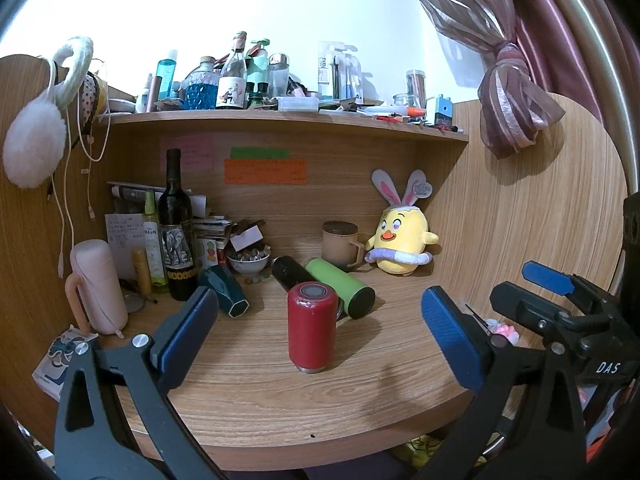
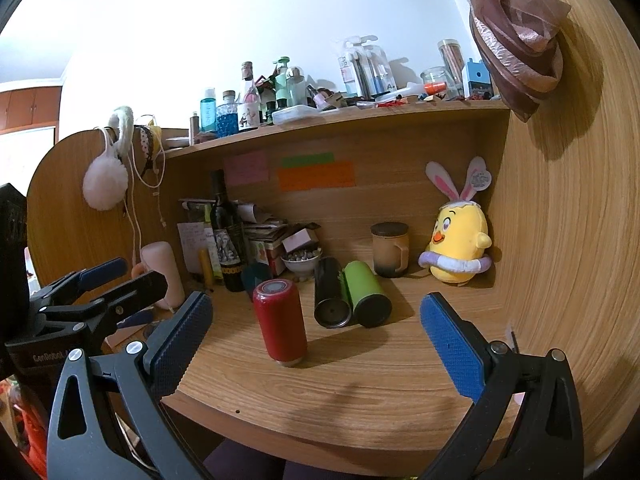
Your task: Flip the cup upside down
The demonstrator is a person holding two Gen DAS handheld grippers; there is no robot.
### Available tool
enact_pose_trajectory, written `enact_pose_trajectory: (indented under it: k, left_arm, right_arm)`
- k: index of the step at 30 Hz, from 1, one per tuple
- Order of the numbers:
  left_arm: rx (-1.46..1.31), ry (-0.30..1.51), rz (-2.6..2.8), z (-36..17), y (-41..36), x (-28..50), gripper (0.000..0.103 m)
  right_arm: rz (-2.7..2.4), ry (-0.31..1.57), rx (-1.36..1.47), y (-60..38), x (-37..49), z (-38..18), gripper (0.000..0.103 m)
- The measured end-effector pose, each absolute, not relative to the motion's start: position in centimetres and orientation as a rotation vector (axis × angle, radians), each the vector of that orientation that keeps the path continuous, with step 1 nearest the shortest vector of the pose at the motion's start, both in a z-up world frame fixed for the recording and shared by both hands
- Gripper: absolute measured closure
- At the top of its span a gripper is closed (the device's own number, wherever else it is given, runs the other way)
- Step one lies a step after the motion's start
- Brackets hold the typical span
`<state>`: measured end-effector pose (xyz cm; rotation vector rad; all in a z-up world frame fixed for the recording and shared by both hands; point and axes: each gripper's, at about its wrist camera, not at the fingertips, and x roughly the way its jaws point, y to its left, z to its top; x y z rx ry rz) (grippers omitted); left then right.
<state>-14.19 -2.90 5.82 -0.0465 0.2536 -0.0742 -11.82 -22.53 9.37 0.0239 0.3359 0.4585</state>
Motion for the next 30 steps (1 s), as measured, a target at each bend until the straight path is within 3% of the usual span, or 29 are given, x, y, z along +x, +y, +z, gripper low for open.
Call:
enact_pose_trajectory:
  k: [30]
  left_arm:
    - [-0.047, 0.256, -0.078, 5.87, -3.5, -14.25, 0.0]
  right_arm:
    - [0.39, 0.301, -0.003, -22.95, -12.06, 9.47, 0.0]
